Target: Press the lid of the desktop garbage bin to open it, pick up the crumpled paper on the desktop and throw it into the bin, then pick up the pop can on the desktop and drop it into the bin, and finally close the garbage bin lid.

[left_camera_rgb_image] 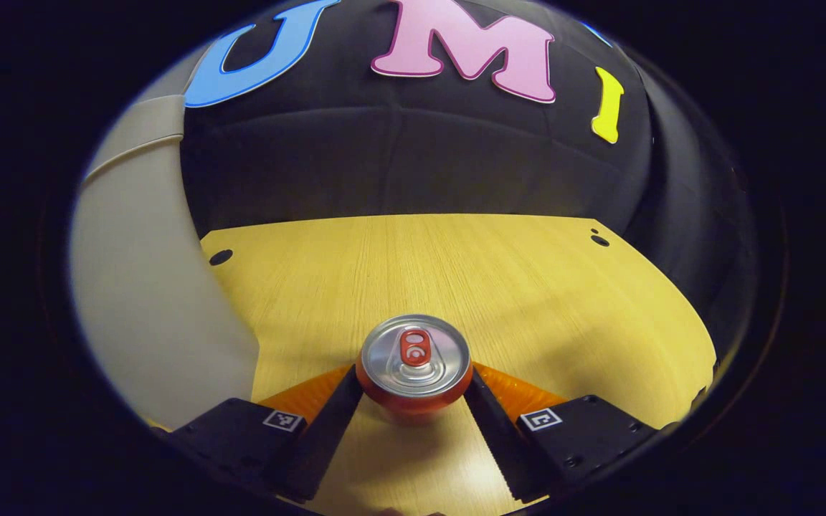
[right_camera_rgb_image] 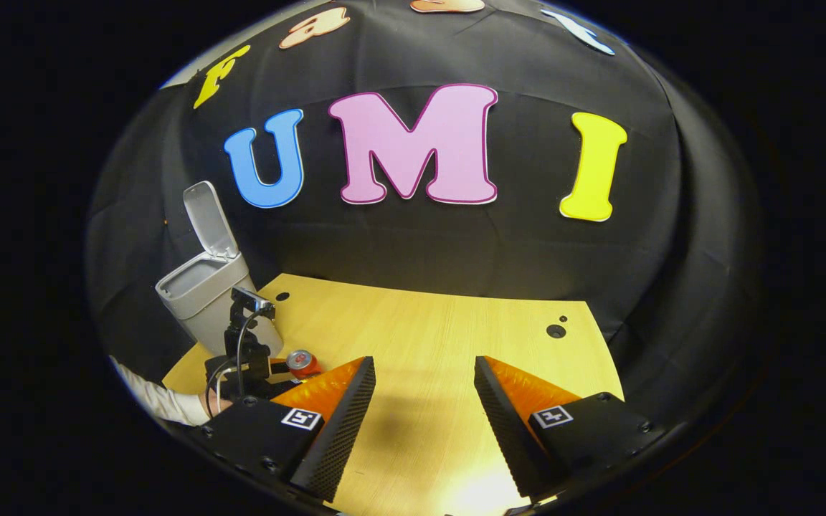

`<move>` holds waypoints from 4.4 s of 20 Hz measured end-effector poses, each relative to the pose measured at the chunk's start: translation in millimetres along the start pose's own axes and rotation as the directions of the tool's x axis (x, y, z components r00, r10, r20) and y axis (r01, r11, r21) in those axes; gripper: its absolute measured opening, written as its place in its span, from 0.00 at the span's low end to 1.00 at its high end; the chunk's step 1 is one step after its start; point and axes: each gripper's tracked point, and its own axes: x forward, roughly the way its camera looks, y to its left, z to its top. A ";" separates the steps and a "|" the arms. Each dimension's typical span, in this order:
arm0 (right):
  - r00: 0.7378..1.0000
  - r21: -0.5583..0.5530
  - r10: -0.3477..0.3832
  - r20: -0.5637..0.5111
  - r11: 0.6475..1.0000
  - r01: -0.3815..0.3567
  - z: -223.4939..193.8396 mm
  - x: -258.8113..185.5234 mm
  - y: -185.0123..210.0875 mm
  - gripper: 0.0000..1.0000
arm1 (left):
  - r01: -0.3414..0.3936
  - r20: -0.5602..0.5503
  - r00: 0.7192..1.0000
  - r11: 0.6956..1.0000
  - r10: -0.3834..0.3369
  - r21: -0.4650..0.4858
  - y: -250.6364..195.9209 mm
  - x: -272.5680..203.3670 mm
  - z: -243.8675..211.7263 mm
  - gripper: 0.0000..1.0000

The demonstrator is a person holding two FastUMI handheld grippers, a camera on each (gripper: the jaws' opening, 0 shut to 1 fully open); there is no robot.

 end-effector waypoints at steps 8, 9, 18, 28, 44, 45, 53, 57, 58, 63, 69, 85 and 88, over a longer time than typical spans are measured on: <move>1.000 0.000 -0.015 -0.003 1.000 0.015 -9.6 -12.8 -2.5 0.90 | 0.035 0.108 0.993 0.997 -0.042 0.067 -6.3 -51.1 53.4 0.86; 1.000 0.003 -0.016 0.000 1.000 0.016 -10.0 -14.8 -1.6 0.90 | 0.044 0.138 0.989 0.996 -0.054 0.077 -6.7 -63.7 68.8 0.86; 0.997 0.015 0.065 0.027 0.998 -0.066 -6.9 -20.0 39.9 0.90 | -0.046 0.417 0.909 0.995 0.004 0.090 48.4 -210.5 221.6 0.85; 0.994 0.008 0.105 0.019 0.994 -0.105 -10.8 -21.9 63.1 0.90 | -0.284 0.390 0.881 0.959 0.268 -0.017 194.8 -262.3 227.3 0.85; 0.996 0.009 0.092 -0.008 0.996 -0.092 -15.7 -17.1 69.2 0.91 | -0.311 0.396 0.856 0.943 0.333 -0.120 241.0 -246.1 241.0 0.96; 0.996 0.007 0.091 -0.009 0.996 -0.091 -15.6 -16.8 69.1 0.91 | -0.318 0.414 0.844 0.940 0.340 -0.124 245.9 -248.1 250.9 0.96; 0.993 0.004 0.112 -0.036 0.994 -0.112 -31.2 -18.2 80.2 0.92 | -0.306 0.533 0.777 0.941 0.336 -0.147 270.6 -270.0 366.5 0.96; 0.994 0.015 0.107 -0.034 0.994 -0.107 -30.5 -18.0 75.6 0.92 | -0.300 0.543 0.774 0.944 0.324 -0.136 286.1 -255.7 404.4 0.96; 0.994 0.022 0.104 -0.032 0.994 -0.103 -29.6 -18.0 74.4 0.92 | -0.291 0.504 0.803 0.947 0.319 -0.135 287.2 -243.1 398.1 0.96; 0.995 0.031 0.099 -0.034 0.995 -0.098 -30.4 -17.8 72.1 0.91 | -0.280 0.340 0.895 0.957 0.290 -0.079 286.4 -224.0 368.9 0.99; 0.991 0.015 0.127 -0.044 0.992 -0.127 -34.1 -12.5 85.4 0.92 | -0.265 0.218 0.936 0.961 0.277 -0.084 281.1 -250.9 309.5 0.98; 0.983 0.006 0.176 -0.057 0.984 -0.176 -40.9 -4.6 101.5 0.92 | -0.114 -0.283 0.954 0.993 0.098 -0.041 237.6 -240.0 136.7 0.99; 0.984 0.026 0.167 -0.060 0.986 -0.166 -45.4 -3.7 95.5 0.92 | -0.095 -0.301 0.950 0.995 0.089 -0.008 236.8 -234.5 136.4 0.99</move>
